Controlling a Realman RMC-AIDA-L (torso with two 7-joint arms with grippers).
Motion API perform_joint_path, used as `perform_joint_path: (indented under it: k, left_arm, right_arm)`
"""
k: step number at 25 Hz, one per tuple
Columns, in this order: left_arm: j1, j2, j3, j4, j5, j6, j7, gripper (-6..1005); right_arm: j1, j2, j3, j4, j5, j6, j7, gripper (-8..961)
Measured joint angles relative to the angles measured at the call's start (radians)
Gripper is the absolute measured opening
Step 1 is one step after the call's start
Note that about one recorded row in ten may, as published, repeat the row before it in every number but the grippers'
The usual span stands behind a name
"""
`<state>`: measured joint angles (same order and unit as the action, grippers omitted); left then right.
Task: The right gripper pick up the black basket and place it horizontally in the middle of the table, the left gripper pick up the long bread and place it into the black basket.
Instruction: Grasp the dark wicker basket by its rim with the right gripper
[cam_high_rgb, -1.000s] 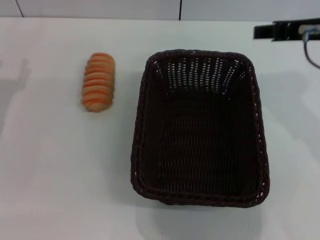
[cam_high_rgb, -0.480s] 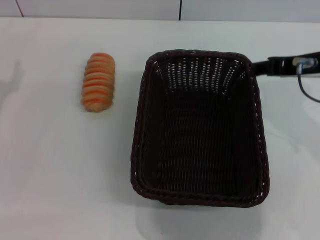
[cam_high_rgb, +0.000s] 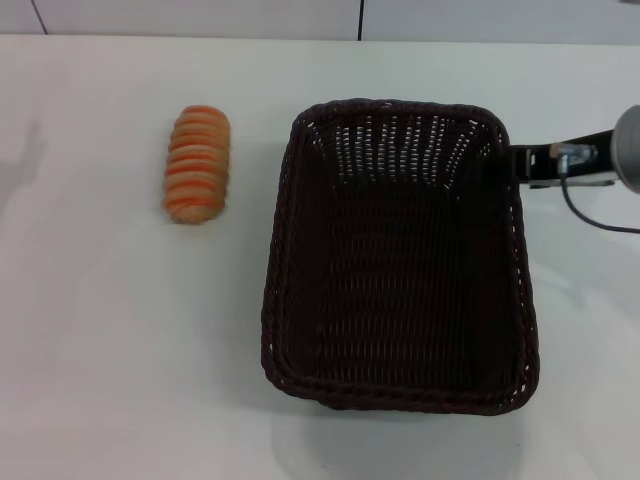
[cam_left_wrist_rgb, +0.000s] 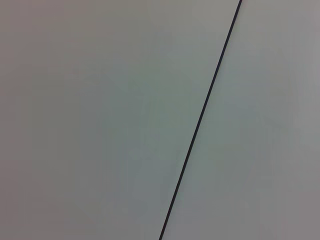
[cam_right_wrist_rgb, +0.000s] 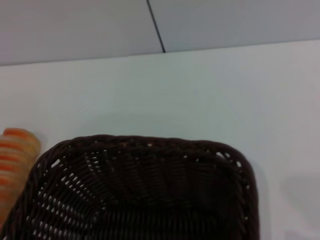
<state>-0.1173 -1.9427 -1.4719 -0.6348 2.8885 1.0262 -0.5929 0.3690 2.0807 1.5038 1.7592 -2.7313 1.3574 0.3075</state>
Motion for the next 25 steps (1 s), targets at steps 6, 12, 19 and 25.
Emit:
perform_joint_path:
  k: [6,12,19,25]
  left_arm:
    - [-0.005,0.002,-0.003,0.0,0.0,0.0,0.001,728]
    - [-0.012,0.004,-0.011,0.005,0.0,0.0,0.001,727]
    - [-0.018,0.004,-0.011,0.009,0.0,0.0,0.001,725]
    - [-0.018,0.002,-0.011,0.009,0.0,0.002,0.001,724]
  right_arm:
    - [0.012,0.0,-0.001,-0.05,0.016,-0.021,-0.001,604]
    - [0.016,0.0,-0.002,-0.066,0.016,-0.037,-0.001,600]
    - [0.036,-0.001,-0.007,-0.115,0.016,-0.041,-0.001,595]
    - [0.038,-0.001,-0.011,-0.124,0.016,-0.042,-0.001,591]
